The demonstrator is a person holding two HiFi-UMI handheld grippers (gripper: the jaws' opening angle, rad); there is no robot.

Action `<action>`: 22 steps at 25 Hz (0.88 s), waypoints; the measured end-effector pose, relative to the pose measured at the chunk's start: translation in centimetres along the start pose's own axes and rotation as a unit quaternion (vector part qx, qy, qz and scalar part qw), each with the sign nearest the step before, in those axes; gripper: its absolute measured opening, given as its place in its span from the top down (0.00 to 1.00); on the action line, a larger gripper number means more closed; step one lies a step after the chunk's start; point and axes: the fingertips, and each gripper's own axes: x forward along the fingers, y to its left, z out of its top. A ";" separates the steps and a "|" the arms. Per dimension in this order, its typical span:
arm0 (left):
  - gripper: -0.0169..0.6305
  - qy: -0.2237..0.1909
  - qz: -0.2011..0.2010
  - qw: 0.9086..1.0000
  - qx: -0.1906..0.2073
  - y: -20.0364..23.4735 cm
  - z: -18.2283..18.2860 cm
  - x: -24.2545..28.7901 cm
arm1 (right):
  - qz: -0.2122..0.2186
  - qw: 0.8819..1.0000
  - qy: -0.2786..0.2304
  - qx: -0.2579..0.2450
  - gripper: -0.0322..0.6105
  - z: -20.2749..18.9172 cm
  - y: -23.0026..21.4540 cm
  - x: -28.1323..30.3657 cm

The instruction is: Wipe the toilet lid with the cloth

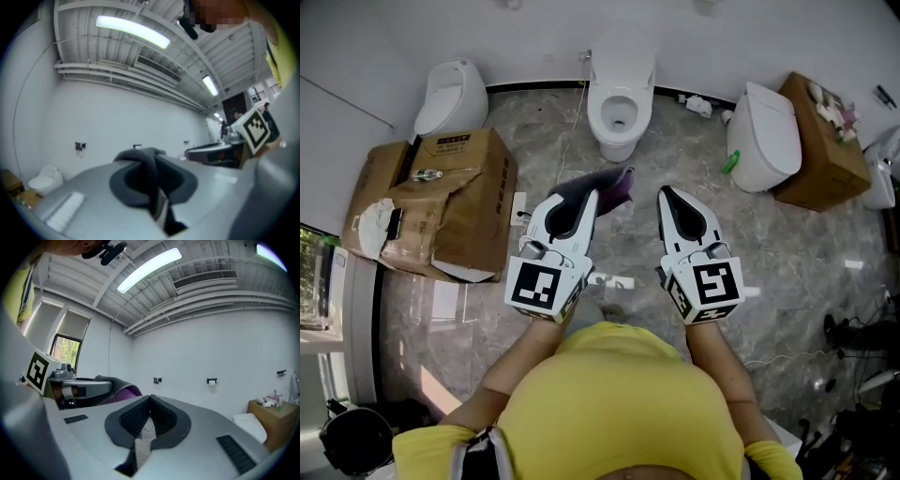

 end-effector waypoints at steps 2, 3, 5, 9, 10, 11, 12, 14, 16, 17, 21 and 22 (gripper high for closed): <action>0.95 0.000 0.005 1.000 0.002 0.1 0.0 0.1 | 0.001 1.000 -0.004 0.002 0.92 0.1 -0.4 0.1; 0.95 0.001 0.007 1.000 0.002 0.2 0.0 0.2 | 0.001 1.000 -0.006 0.004 0.92 0.1 -0.6 0.2; 0.95 0.002 0.012 1.000 0.003 0.6 -0.1 0.3 | 0.000 1.000 -0.007 0.006 0.92 0.0 -0.9 0.4; 0.95 0.000 0.020 1.000 0.002 1.9 -0.1 1.2 | 0.002 1.000 -0.006 0.008 0.92 -0.2 -1.4 1.6; 0.95 0.000 0.020 1.000 0.003 2.2 -0.2 1.6 | 0.002 1.000 -0.005 0.008 0.92 -0.3 -1.6 2.0; 0.95 0.001 0.019 1.000 0.003 2.5 -0.4 2.0 | 0.001 1.000 -0.005 0.008 0.92 -0.4 -1.7 2.4; 0.95 0.000 0.018 1.000 0.002 2.8 -0.6 2.4 | 0.000 1.000 -0.003 0.006 0.92 -0.5 -1.9 2.9; 0.95 -0.001 0.016 1.000 -0.002 3.6 -1.0 3.6 | -0.002 1.000 -0.001 0.003 0.92 -0.8 -2.4 4.1; 0.95 -0.002 0.013 1.000 -0.007 4.7 -1.4 5.1 | -0.004 1.000 0.003 0.001 0.92 -1.1 -3.1 5.8; 0.95 -0.001 0.011 1.000 -0.009 5.3 -1.6 6.0 | -0.004 1.000 0.005 0.001 0.92 -1.2 -3.5 6.8; 0.95 0.002 0.007 1.000 -0.015 8.4 -2.5 9.9 | -0.004 1.000 0.010 0.003 0.92 -1.3 -5.5 11.7; 0.95 0.003 0.006 1.000 -0.016 9.5 -2.7 11.0 | -0.004 1.000 0.010 0.003 0.92 -1.2 -6.0 13.3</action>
